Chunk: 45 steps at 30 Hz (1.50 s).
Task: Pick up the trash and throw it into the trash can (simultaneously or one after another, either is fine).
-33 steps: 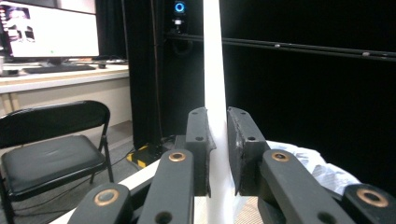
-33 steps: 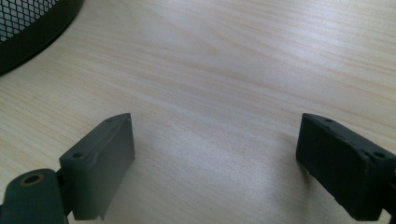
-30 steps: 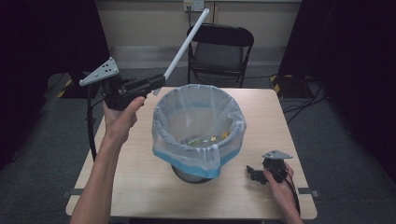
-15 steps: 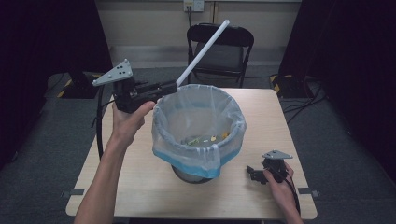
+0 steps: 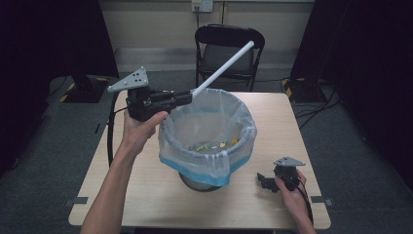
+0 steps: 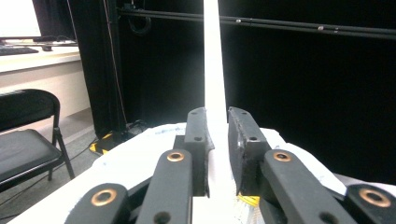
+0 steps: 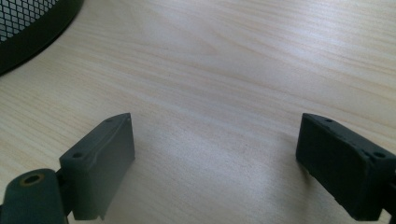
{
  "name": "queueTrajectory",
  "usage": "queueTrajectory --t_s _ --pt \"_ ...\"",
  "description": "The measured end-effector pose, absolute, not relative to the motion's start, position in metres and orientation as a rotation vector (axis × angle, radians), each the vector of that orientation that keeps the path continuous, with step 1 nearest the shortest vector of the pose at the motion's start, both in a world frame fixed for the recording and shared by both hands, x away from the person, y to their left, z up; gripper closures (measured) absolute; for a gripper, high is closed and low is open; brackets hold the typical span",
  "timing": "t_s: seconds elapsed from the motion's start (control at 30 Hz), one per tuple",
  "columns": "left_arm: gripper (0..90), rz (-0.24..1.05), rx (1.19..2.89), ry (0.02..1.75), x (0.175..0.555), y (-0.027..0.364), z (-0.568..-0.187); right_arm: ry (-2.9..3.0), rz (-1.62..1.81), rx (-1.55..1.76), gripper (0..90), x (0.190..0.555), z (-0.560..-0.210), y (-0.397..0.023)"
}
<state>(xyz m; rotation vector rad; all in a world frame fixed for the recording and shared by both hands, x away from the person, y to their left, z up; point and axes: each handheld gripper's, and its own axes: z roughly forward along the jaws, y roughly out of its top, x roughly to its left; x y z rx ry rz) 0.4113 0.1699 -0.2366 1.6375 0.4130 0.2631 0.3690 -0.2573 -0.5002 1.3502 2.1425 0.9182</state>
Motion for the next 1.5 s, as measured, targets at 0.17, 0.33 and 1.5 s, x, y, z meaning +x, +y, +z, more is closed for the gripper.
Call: queueTrajectory --t_s 0.17,0.33,1.5 --pt "59.5 0.283 1.650 0.444 0.415 0.171 -0.238 2.143 0.918 1.349 10.7 0.369 -0.500 -0.257" --pt "40.9 0.330 1.642 0.474 0.417 0.173 -0.239 2.143 0.918 1.349 10.7 0.369 -0.500 -0.257" --pt "19.1 0.421 1.613 0.672 0.422 0.223 -0.243 2.143 0.918 1.351 10.7 0.369 -0.500 -0.257"
